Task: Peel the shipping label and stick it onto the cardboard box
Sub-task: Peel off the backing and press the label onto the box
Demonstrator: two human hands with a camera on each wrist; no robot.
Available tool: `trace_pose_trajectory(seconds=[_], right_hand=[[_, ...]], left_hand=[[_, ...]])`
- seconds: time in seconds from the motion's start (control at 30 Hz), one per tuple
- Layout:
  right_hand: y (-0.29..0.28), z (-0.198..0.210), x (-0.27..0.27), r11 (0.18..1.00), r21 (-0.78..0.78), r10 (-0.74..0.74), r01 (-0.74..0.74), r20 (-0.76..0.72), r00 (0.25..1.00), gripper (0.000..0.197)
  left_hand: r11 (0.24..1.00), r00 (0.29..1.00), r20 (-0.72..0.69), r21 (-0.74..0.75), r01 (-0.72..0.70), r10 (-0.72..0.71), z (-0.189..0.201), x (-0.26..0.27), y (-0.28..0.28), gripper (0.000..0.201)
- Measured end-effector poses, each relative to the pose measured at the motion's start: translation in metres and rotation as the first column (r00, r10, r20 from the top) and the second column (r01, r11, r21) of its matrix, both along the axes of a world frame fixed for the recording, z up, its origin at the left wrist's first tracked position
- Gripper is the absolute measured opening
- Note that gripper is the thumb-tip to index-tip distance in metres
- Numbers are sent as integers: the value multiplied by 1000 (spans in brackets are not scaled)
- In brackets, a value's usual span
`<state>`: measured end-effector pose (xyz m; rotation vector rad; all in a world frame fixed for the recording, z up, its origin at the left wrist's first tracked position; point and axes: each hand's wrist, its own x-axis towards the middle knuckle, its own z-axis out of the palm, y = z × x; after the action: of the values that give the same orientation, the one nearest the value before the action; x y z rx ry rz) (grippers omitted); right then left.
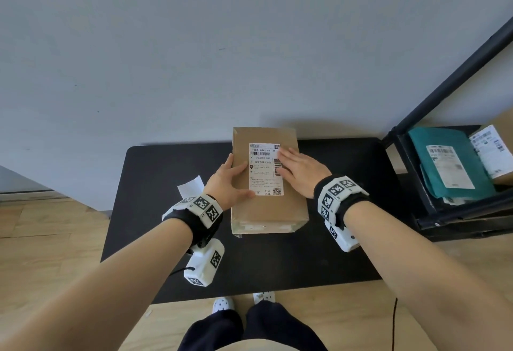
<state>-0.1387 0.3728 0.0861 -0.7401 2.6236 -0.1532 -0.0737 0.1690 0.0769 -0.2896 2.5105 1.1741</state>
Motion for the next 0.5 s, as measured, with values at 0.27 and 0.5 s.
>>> trace_pose_trajectory(seconds=[0.27,0.5], right_hand=[[-11,2,-17,1000,-2,-10,10,0,1000,54],[-50,-4,-23,995,-1,103,-103,15,995,57]], left_hand=[[990,994,33,-85,108,-106,1,-1,-8,89],[975,984,46,-133,177,-172,6,0,-12,104]])
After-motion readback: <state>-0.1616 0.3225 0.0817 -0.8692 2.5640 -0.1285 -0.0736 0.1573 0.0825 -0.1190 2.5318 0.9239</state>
